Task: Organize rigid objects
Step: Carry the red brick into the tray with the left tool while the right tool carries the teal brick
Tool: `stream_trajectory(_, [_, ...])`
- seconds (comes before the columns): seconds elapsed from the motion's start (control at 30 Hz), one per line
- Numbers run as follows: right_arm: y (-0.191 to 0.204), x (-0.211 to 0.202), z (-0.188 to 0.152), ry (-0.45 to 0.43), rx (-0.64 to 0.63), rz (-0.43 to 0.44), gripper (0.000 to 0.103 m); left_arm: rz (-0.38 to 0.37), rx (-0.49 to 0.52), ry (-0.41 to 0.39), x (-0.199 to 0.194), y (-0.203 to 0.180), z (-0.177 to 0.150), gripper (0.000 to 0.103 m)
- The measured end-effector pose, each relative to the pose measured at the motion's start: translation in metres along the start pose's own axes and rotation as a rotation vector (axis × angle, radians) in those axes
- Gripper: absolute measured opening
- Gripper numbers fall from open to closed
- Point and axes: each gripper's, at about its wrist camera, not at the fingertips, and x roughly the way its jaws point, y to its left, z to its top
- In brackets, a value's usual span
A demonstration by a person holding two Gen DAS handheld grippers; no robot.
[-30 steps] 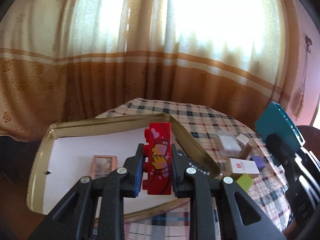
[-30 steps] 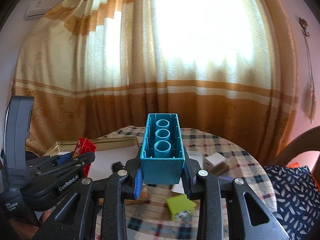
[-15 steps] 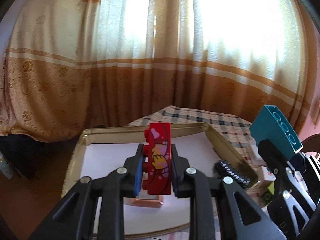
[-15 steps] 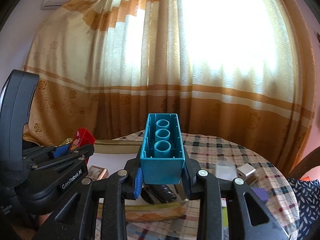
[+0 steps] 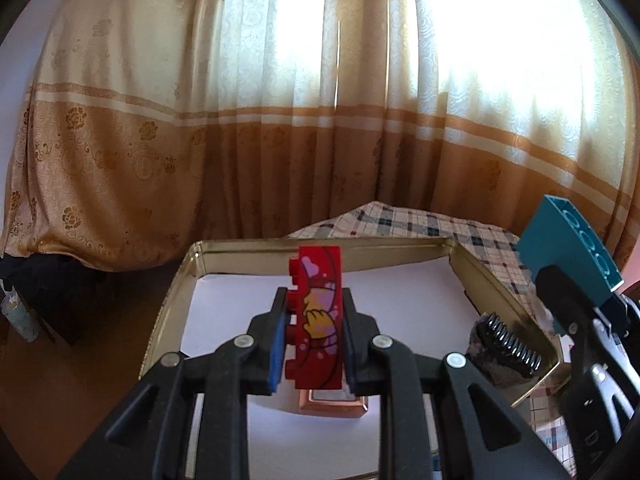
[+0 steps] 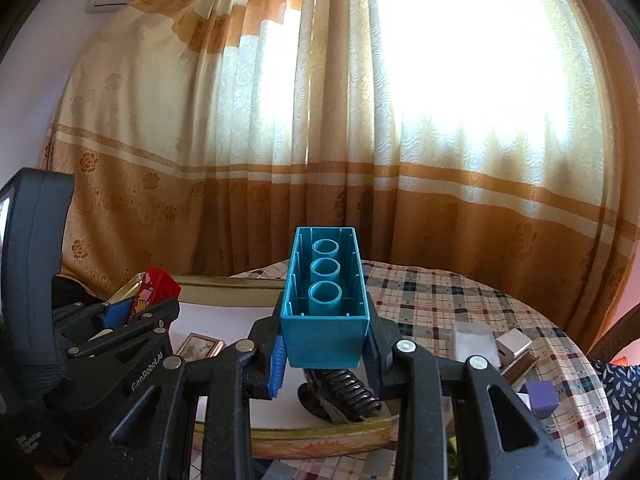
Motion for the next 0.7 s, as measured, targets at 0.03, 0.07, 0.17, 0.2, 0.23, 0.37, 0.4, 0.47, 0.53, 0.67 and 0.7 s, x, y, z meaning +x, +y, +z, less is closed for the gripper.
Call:
stream_trajectory(0.03, [0.002,0.002,0.000,0.008,-0.004,0.007,0.034,0.005,-0.002,0.013,0.003,0.000,0.000,0.022])
stream_trajectory(0.07, [0.004,0.005,-0.001,0.018,-0.009,0.012,0.034,0.008,-0.005,0.020,0.005,0.001,0.000,0.022])
stream_trajectory(0.17, [0.004,0.013,-0.002,0.054,-0.008,0.024,0.034,0.007,-0.014,0.042,0.009,0.003,-0.002,0.022])
stream_trajectory(0.2, [0.002,0.016,-0.002,0.066,0.001,0.025,0.034,0.008,-0.018,0.047,0.010,0.004,-0.002,0.022])
stream_trajectory(0.23, [0.000,0.017,-0.003,0.073,0.008,0.026,0.034,0.012,-0.024,0.052,0.011,0.005,-0.003,0.022])
stream_trajectory(0.37, [-0.007,0.021,-0.006,0.098,0.037,0.019,0.034,0.018,-0.029,0.066,0.013,0.004,-0.004,0.022])
stream_trajectory(0.4, [-0.006,0.020,-0.007,0.096,0.031,0.018,0.034,0.021,-0.024,0.069,0.013,0.003,-0.004,0.022])
stream_trajectory(0.47, [-0.002,0.018,-0.006,0.088,0.016,0.019,0.034,0.023,-0.014,0.070,0.014,0.001,-0.004,0.022])
stream_trajectory(0.53, [0.001,0.016,-0.005,0.081,0.000,0.019,0.034,0.025,-0.013,0.070,0.014,0.002,-0.003,0.022])
stream_trajectory(0.67, [0.003,0.018,-0.006,0.086,-0.012,0.017,0.034,0.026,-0.022,0.091,0.018,0.004,-0.003,0.022])
stream_trajectory(0.7, [0.003,0.019,-0.006,0.090,-0.011,0.016,0.034,0.028,-0.024,0.095,0.019,0.005,-0.004,0.022])
